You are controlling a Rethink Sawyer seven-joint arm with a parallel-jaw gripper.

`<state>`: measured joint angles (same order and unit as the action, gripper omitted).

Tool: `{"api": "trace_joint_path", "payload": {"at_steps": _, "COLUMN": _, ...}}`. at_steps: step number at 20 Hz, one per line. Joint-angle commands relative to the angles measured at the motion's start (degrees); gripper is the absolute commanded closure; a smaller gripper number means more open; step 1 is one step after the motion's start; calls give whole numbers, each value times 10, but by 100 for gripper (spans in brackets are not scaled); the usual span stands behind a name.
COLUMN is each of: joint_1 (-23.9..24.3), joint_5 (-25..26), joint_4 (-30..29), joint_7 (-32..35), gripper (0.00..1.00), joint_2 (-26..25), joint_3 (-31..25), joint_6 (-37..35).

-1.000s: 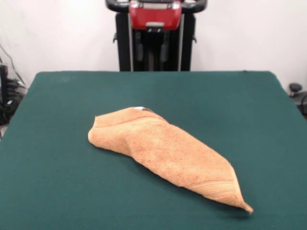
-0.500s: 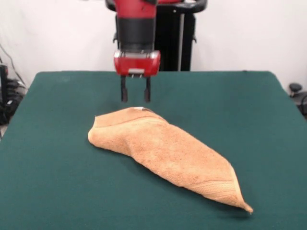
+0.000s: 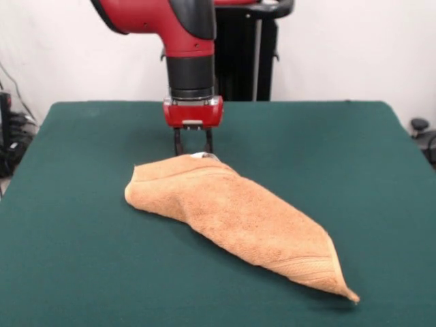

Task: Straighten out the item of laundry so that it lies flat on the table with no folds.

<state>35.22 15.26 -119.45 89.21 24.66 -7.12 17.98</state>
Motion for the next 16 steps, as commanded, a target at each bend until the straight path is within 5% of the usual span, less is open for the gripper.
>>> {"api": "trace_joint_path", "payload": {"at_steps": 1, "joint_1": -14, "joint_5": 3, "joint_4": 31, "joint_7": 117, "gripper": 0, "joint_2": -50, "joint_3": -69, "joint_6": 1}}
{"api": "trace_joint_path", "payload": {"at_steps": 8, "joint_1": -2, "joint_5": 5, "joint_4": -7, "joint_7": 124, "gripper": 0, "joint_2": -3, "joint_3": -99, "joint_6": -19}}
{"api": "trace_joint_path", "payload": {"at_steps": 16, "joint_1": 39, "joint_5": 9, "joint_4": -93, "joint_7": 176, "gripper": 0, "joint_2": 147, "joint_3": -212, "joint_6": 41}}
